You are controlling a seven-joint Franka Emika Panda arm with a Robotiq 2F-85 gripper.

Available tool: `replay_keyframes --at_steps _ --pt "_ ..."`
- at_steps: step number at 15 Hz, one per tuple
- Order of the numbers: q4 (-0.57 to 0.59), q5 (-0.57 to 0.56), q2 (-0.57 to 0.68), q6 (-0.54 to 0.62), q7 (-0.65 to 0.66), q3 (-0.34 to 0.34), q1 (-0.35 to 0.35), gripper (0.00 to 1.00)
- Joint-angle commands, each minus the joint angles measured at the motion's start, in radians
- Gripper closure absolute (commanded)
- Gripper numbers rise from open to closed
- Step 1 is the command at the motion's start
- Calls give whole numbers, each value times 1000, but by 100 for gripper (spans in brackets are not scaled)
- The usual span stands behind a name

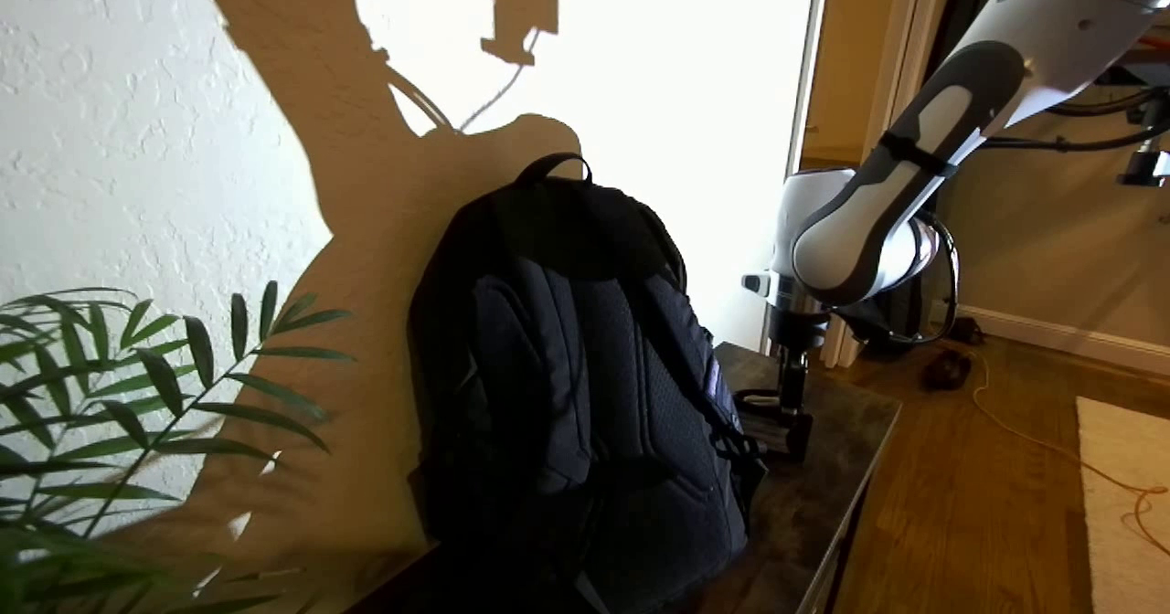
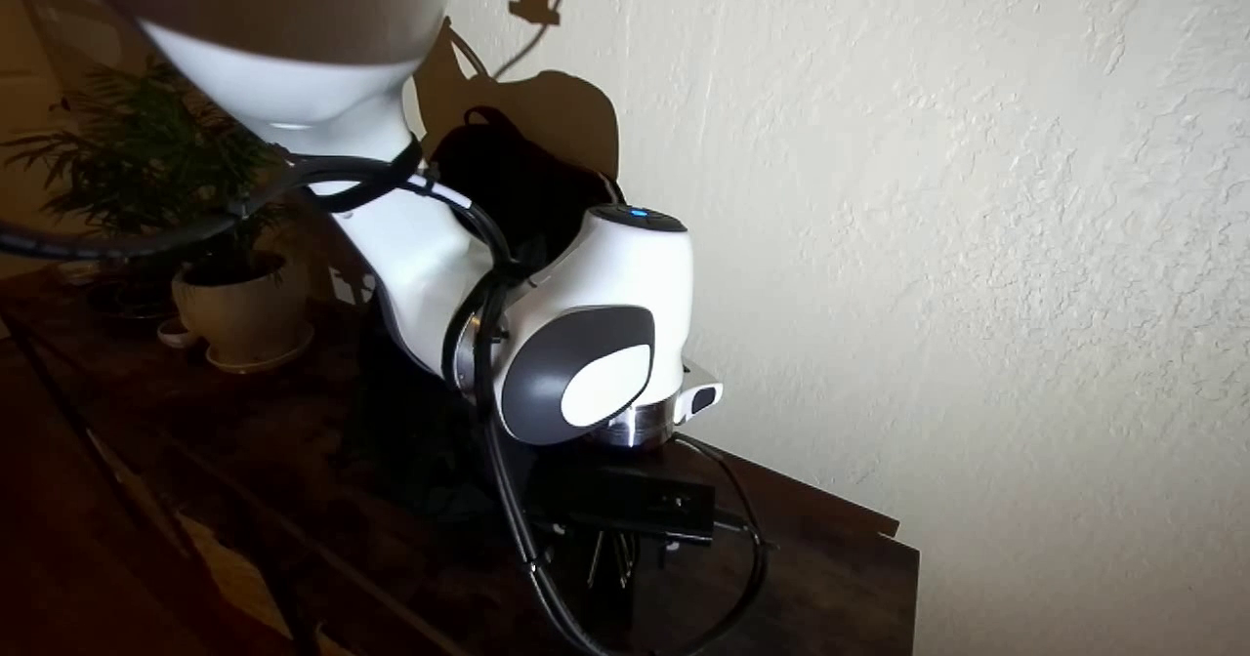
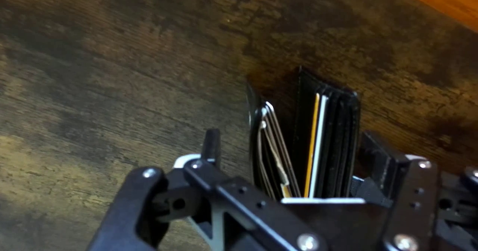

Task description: Get the wallet from the top of the cabinet and put it in the backpack

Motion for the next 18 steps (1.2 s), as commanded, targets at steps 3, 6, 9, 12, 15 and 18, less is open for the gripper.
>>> replay_keyframes --at_steps 3,6,9,12,15,18 --pt "-42 9 -12 3 -16 13 -14 47" --pt "-44 10 -11 4 -17 16 -16 67" --pt "-43 14 -12 7 -15 17 -19 87" --pt "-44 18 -15 6 -8 13 -21 98" --pt "-54 32 -35 -1 3 12 -26 95" --pt "-64 54 -61 -16 17 9 -28 96"
